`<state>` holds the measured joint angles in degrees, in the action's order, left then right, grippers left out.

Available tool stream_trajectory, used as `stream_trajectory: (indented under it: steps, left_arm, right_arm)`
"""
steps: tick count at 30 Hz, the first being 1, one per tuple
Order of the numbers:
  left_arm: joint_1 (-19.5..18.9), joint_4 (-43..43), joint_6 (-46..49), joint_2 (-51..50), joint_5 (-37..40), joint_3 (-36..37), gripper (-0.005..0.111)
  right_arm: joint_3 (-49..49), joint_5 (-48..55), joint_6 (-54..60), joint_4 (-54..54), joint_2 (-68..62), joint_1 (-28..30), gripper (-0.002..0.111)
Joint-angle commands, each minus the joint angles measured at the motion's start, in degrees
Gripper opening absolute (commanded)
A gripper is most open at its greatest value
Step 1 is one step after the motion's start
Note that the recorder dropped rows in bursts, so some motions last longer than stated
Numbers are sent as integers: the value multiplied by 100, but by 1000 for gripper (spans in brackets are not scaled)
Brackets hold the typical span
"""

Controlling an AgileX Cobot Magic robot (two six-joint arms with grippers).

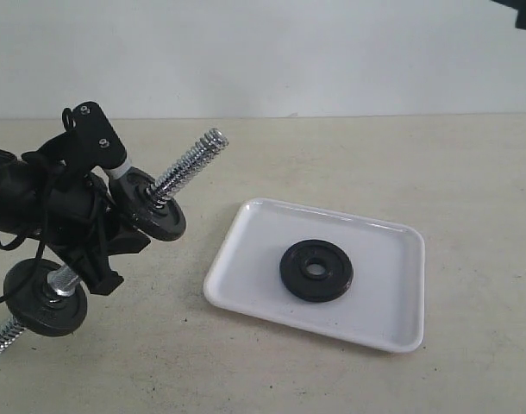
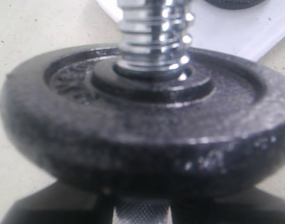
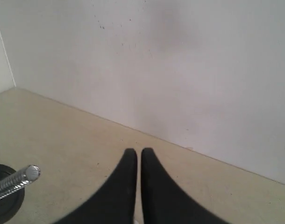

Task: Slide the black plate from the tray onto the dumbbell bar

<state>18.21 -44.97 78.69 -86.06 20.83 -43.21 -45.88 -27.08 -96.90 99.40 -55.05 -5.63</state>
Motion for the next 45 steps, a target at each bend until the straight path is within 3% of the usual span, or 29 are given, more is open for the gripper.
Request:
stream_trajectory:
  steps: [1, 7, 12, 14, 16, 17, 18, 25, 33, 35, 37, 39, 40, 45]
  left_arm:
    - [13, -404, -68, 284, -184, -194, 4]
    - [13, -404, -68, 284, -184, -194, 4]
    - [13, -414, -68, 284, -127, -194, 4]
    - [13, -414, -68, 284, -127, -194, 4]
    - [13, -414, -68, 284, -127, -194, 4]
    - [13, -414, -68, 284, -127, -194, 4]
    - [13, -414, -68, 284, -127, -194, 4]
    - [13, -414, -68, 284, -127, -194, 4]
    - [13, -414, -133, 284, -114, -194, 4]
    - [13, -414, -133, 284, -114, -194, 4]
    - [13, -414, -133, 284, -114, -194, 4]
    - [13, -414, -133, 284, -114, -194, 4]
    - [13, -414, -133, 284, -114, -194, 4]
    - [13, -428, -133, 284, -104, -194, 4]
  right_arm:
    - [-195, 88, 783, 55, -533, 41, 1]
    - [-225, 487, 2149, 55, -706, 41, 1]
    - [-225, -303, 1757, 55, -951, 41, 1]
    - [-225, -862, 1706, 55, -1092, 41, 8]
    - [-225, -989, 1166, 55, -1214, 41, 38]
    - [-225, -847, 784, -103, -1252, 41, 74]
    - [-225, -806, 368, -313, -1253, 41, 102]
    - [-225, -1273, 100, -2543, -1242, 41, 101]
    - [-225, -1997, -1, -2696, -1242, 41, 101]
    - [-225, -2267, 462, -2694, -1254, 41, 101]
    - [-334, -2201, 480, -2343, -1254, -12, 101]
    - [-603, -1604, -377, -1148, -1254, -139, 101]
    - [-809, -1109, -1052, 5, -1269, -322, 101]
    - [-1043, 185, -1992, 55, -1389, -794, 101]
